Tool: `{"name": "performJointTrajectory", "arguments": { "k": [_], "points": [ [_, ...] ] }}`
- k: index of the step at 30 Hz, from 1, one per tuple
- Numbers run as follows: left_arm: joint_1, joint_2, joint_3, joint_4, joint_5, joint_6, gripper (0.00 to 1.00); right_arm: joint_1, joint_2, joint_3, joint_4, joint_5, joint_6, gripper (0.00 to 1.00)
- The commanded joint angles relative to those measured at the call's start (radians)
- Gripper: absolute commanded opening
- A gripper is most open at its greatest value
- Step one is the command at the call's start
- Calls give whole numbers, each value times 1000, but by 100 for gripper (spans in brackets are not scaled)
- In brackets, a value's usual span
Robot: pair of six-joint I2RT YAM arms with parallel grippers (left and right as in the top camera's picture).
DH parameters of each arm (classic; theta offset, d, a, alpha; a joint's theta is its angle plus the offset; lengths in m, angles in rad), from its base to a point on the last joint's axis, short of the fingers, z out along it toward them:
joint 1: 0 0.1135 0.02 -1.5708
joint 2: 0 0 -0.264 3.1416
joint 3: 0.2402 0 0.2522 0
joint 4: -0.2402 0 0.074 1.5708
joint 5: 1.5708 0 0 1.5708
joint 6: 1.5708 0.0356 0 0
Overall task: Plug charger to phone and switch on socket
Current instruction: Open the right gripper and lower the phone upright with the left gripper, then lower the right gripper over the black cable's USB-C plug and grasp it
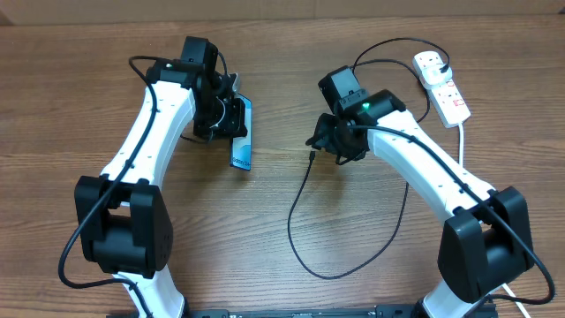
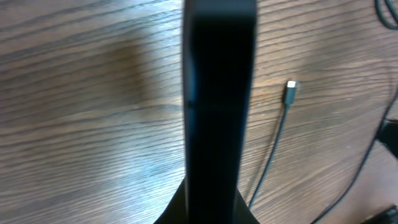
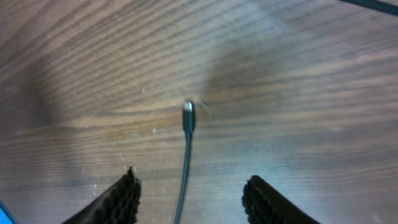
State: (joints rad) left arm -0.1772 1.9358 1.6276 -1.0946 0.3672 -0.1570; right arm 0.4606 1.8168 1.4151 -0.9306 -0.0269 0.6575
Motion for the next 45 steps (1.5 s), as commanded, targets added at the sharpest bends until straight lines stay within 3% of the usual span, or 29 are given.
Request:
{"name": "performJointTrajectory", "arguments": {
  "k": [1, 15, 45],
  "points": [
    [0, 0, 8, 18, 72, 11, 4, 6, -7, -57, 53, -37, 5, 51],
    [13, 6, 8, 53, 70, -7, 4, 29, -6, -251, 317, -57, 53, 40],
    [13, 6, 8, 53, 48, -7, 4, 73, 130, -253, 404, 29, 95, 29]
  ]
}}
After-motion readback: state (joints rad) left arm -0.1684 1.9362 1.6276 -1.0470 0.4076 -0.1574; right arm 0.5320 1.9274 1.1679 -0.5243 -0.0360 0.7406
